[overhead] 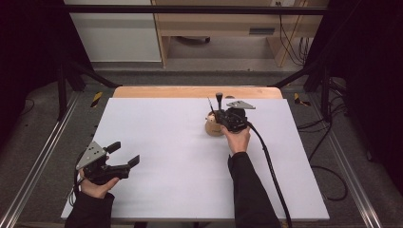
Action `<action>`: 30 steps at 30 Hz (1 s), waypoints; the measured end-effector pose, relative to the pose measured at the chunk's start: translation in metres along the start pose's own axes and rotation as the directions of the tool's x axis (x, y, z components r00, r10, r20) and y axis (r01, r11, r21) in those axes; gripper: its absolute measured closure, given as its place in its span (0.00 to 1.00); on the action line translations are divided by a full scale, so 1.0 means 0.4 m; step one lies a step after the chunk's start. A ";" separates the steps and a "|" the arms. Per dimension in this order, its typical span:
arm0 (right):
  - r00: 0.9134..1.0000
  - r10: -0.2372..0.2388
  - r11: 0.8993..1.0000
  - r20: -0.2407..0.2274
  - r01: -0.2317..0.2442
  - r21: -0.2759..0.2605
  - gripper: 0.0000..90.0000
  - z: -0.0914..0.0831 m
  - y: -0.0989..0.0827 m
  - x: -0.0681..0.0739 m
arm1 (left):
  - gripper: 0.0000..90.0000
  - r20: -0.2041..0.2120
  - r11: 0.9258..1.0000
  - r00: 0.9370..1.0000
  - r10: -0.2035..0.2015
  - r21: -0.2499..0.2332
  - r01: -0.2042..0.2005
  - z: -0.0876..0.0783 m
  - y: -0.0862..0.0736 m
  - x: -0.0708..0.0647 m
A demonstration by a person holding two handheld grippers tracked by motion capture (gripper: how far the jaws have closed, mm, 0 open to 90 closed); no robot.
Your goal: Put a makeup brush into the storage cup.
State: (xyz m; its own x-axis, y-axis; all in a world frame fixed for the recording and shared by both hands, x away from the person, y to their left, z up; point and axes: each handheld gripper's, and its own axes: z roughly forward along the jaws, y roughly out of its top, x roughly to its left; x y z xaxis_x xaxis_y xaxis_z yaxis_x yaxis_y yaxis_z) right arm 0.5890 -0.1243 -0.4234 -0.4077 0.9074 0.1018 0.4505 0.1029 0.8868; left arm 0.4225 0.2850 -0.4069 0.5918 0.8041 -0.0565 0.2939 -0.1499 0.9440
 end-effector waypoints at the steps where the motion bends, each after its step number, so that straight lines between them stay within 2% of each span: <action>1: 1.000 -0.005 1.000 0.002 0.005 0.001 0.85 -0.004 0.001 0.000 | 0.11 0.000 1.000 1.000 0.001 0.001 -0.001 0.000 0.000 0.000; 6: 1.000 -0.027 1.000 0.002 0.027 -0.004 0.83 -0.027 0.011 0.002 | 0.11 0.000 1.000 1.000 0.002 0.002 -0.002 0.001 0.000 -0.002; 9: 1.000 -0.027 1.000 -0.007 0.026 -0.017 0.81 -0.045 0.013 0.002 | 0.11 0.000 1.000 1.000 0.001 0.000 -0.001 0.001 0.000 -0.002; 11: 1.000 -0.006 1.000 -0.021 0.005 -0.018 0.79 -0.061 0.011 -0.001 | 0.11 -0.001 1.000 1.000 0.001 0.000 -0.001 0.001 0.000 -0.002; 14: 1.000 -0.019 1.000 -0.019 0.019 -0.013 0.77 -0.080 0.007 -0.006 | 0.11 0.001 1.000 1.000 0.002 0.002 -0.002 0.002 0.000 -0.004; 19: 0.998 -0.018 0.999 -0.053 0.017 -0.030 0.75 -0.118 0.004 -0.010 | 0.11 0.001 1.000 1.000 0.002 0.006 -0.002 0.006 -0.002 -0.006; 22: 0.997 -0.023 0.999 -0.074 0.020 -0.033 0.74 -0.140 0.001 -0.004 | 0.11 0.002 1.000 1.000 0.003 0.008 -0.003 0.007 -0.003 -0.007; 24: 0.995 -0.044 0.999 -0.087 0.041 -0.034 0.72 -0.154 0.000 0.004 | 0.11 0.002 1.000 1.000 0.005 0.010 -0.005 0.007 -0.002 -0.008; 26: 0.993 -0.040 0.998 -0.109 0.035 -0.046 0.72 -0.165 -0.001 0.008 | 0.11 0.004 1.000 1.000 0.004 0.007 -0.004 0.007 -0.002 -0.010; 30: 0.990 -0.043 0.998 -0.138 0.037 -0.044 0.66 -0.182 -0.007 0.013 | 0.11 0.003 1.000 1.000 0.008 0.005 -0.008 0.005 0.000 -0.011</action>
State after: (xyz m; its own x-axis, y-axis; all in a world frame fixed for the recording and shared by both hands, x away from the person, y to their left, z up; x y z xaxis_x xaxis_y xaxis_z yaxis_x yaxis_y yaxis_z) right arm 0.5279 -0.1495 -0.3926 -0.5322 0.8374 0.1248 0.3996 0.1185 0.9090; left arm 0.4214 0.2801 -0.4074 0.5963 0.8012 -0.0501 0.2929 -0.1591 0.9428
